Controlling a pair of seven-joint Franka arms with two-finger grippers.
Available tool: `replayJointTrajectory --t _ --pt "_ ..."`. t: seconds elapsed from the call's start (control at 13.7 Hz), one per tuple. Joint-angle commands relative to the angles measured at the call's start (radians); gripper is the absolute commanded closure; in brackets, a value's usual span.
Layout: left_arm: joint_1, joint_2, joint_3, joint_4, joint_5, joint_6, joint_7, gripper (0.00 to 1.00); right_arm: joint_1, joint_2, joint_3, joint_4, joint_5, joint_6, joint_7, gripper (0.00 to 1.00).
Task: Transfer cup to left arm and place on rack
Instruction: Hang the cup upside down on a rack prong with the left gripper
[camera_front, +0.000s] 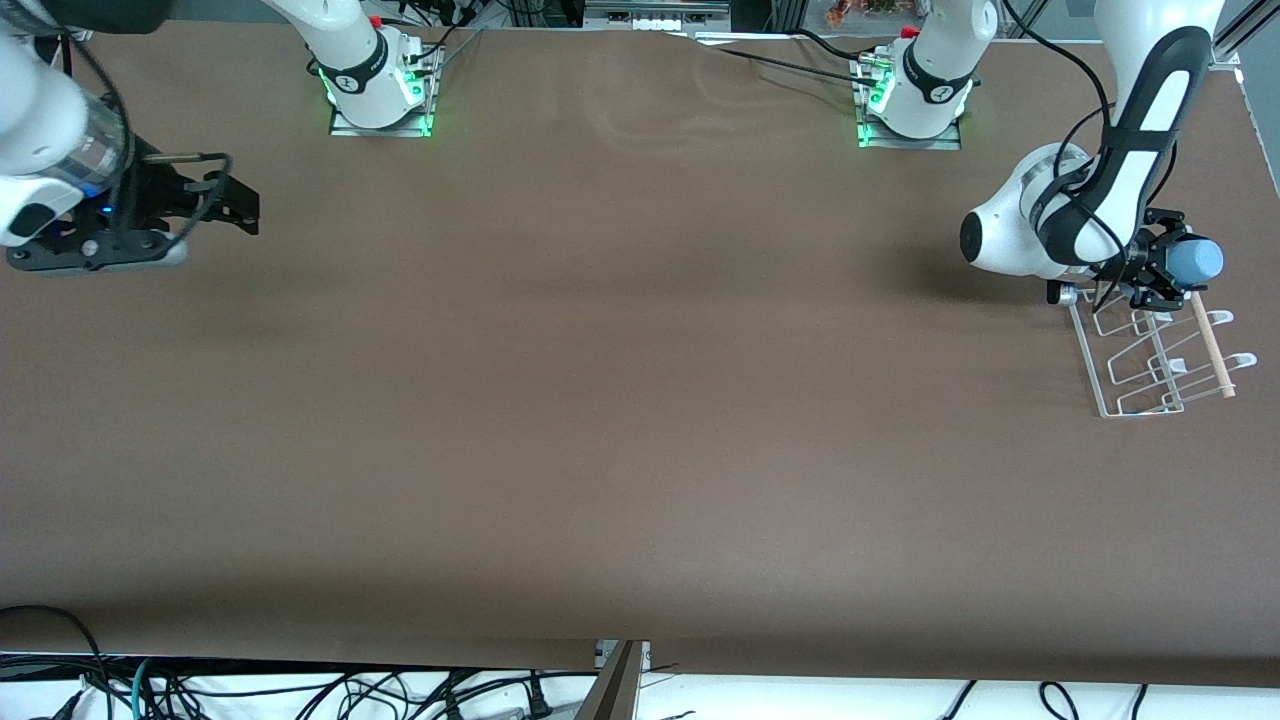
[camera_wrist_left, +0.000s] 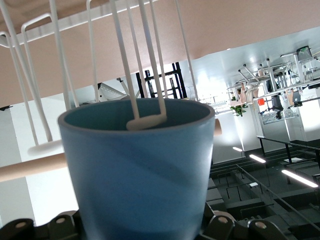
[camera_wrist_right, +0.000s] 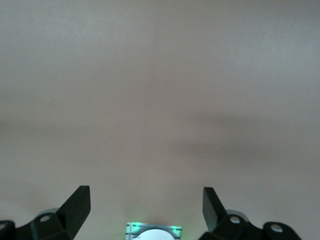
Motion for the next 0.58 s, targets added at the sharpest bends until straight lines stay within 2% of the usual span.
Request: replayJointTrajectory --t 0.0,0.37,0.44,0.51 --pt "0.013 0.008 -0.01 -0.007 0.034 0.005 -0.017 1.0 -0.016 -0.05 -0.006 -0.049 0.034 0.011 -0.016 0.01" --pt "0.015 0.027 -0.013 -0.007 0.052 0.006 -0.032 1.0 -0.016 -0.053 0.005 -0.04 0.032 0.0 -0.004 0.01" --pt "0.016 0.024 -0.014 -0.007 0.052 0.006 -0.028 0.61 -0.016 -0.052 0.003 -0.04 0.025 0.009 -0.005 0.01" --pt "0.018 0.019 -0.014 -0.005 0.05 0.006 -0.026 0.04 -0.016 -0.05 0.003 -0.04 0.019 0.011 -0.007 0.01"
